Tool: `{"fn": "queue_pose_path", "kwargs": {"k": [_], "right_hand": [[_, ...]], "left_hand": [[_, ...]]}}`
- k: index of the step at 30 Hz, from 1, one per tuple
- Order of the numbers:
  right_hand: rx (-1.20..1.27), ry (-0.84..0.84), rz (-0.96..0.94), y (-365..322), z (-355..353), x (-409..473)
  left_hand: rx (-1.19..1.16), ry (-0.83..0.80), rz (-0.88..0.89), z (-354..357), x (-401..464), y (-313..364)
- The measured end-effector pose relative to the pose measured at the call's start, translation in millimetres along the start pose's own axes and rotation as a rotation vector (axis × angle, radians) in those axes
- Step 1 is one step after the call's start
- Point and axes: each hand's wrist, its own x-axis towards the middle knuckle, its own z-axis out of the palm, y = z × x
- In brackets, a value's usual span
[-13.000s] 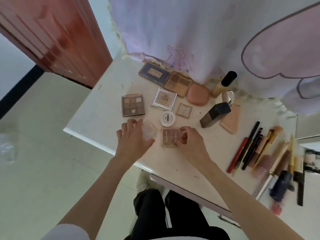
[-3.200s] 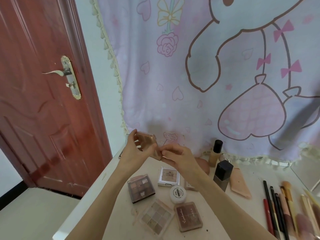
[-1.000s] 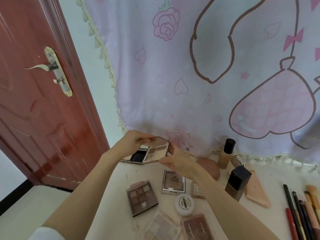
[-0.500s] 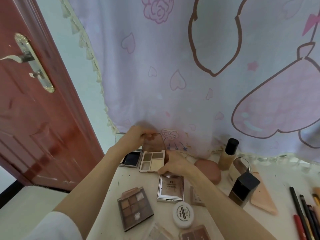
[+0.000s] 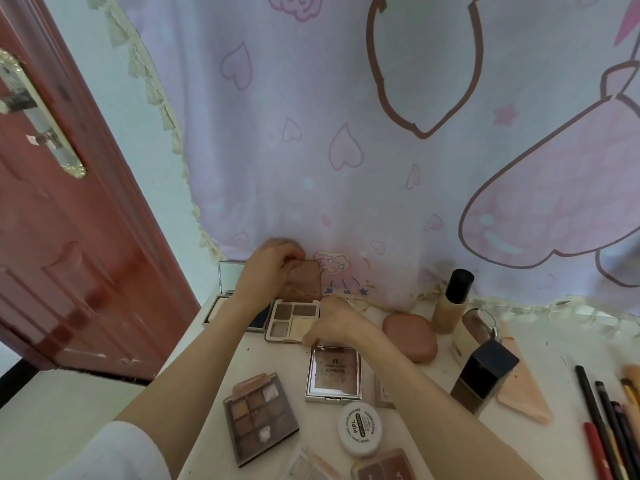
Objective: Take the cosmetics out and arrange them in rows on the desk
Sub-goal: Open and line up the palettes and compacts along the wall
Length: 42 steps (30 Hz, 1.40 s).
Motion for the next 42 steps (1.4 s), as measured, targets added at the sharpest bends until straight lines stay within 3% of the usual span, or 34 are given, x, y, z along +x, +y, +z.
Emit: {"fn": "queue_pose_path", "kwargs": {"k": [4,12,16,20,24,27,30,35,39,42], "right_hand": [[-0.033,0.067,-0.019,0.3,6.8,-1.0],[-0.087,0.118,-0.053,-3.0,10.9,-6.7],[-0.008,0.143,-0.099,-2.5,9.4,-14.4],[0.001,0.173,-0.167,-6.4,-2.9,-50.0],[-0.1,0.096,-0.173,-5.2,-5.8,-85.3],[-0.327,-0.006,-0.169,-3.4,-1.0,-99.4],[-0.511,-0.011,-0.172,-1.6,2.0,-103.4],[-0.563,0.059,-0.213,0.0,6.3,-100.5],[-0.435,0.205,-0.248,4.9,6.4,-105.9],[0.131,0.33,-0.254,-1.7,1.2,-119.3]], "left_hand": [[0.127,0.063,0.079,1.6,-4.0,1.0],[0.141,-0.033,0.122,-6.9,-18.2,2.9],[0.176,-0.044,0.054,-7.5,-28.5,8.7],[0.171,-0.18,-0.033,-8.3,-42.3,17.6],[0.143,-0.27,-0.054,-12.5,-61.4,27.8],[0.045,-0.266,-0.077,-17.7,-84.4,35.1],[-0.048,-0.225,-0.102,-23.7,-107.5,41.6],[-0.11,-0.175,-0.166,-33.7,-134.2,48.5],[-0.164,-0.128,-0.189,-42.6,-141.0,54.5],[-0.304,-0.096,-0.228,-45.9,-145.6,64.7]]}}
